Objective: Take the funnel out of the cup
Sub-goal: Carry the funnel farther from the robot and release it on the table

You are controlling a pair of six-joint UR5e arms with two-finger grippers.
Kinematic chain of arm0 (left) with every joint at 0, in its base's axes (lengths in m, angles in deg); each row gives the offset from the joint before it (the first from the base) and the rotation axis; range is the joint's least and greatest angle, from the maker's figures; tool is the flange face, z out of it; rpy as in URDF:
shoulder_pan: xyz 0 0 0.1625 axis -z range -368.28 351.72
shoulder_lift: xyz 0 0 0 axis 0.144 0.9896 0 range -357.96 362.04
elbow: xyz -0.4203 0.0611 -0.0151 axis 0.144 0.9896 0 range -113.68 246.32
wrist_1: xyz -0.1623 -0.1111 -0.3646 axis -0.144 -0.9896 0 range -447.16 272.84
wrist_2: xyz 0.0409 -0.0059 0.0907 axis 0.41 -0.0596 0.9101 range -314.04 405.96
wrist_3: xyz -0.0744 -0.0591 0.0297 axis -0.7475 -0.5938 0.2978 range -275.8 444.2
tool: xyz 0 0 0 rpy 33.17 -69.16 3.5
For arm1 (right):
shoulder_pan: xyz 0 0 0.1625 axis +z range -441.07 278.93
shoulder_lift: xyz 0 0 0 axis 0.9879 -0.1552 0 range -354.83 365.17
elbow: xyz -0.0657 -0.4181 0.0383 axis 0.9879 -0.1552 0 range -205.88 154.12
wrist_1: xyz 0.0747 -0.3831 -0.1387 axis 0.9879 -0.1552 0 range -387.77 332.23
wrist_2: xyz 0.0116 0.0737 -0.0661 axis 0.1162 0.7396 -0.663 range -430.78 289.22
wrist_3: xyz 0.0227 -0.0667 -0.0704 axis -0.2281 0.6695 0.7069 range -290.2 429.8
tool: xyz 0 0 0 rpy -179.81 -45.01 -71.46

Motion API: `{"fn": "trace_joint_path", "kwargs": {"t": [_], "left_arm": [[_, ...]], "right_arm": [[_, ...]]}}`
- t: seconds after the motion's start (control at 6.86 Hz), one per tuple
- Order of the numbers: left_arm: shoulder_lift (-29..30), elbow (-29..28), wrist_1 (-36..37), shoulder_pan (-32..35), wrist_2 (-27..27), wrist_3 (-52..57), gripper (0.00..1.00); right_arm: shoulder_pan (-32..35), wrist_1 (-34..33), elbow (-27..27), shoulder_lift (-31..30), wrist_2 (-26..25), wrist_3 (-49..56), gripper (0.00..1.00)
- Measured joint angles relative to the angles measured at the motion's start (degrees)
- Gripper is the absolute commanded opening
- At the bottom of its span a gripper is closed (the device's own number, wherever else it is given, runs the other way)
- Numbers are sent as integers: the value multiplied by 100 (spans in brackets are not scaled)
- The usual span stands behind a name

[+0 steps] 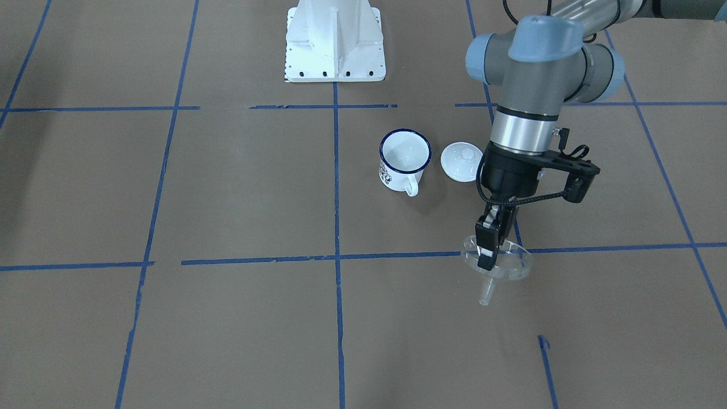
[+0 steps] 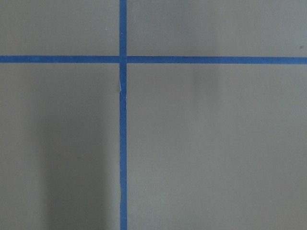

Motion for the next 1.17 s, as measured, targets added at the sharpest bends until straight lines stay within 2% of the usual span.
{"fn": "trace_joint_path", "kwargs": {"t": [0.29, 0.73, 0.87, 1.02, 1.17], "left_arm": [[35, -1121, -1210, -34, 588, -239, 0], [383, -2048, -1753, -192, 727, -298, 0], [415, -2172, -1882, -257, 742, -299, 7], [423, -2225, -1939, -308, 748, -292, 38], [423, -2237, -1957, -344, 751, -275, 93]], "right_arm": [[0, 0, 0, 0, 0, 0, 100], [0, 0, 0, 0, 0, 0, 100], [0, 0, 0, 0, 0, 0, 100], [0, 0, 0, 0, 0, 0, 100], [0, 0, 0, 0, 0, 0, 100]]}}
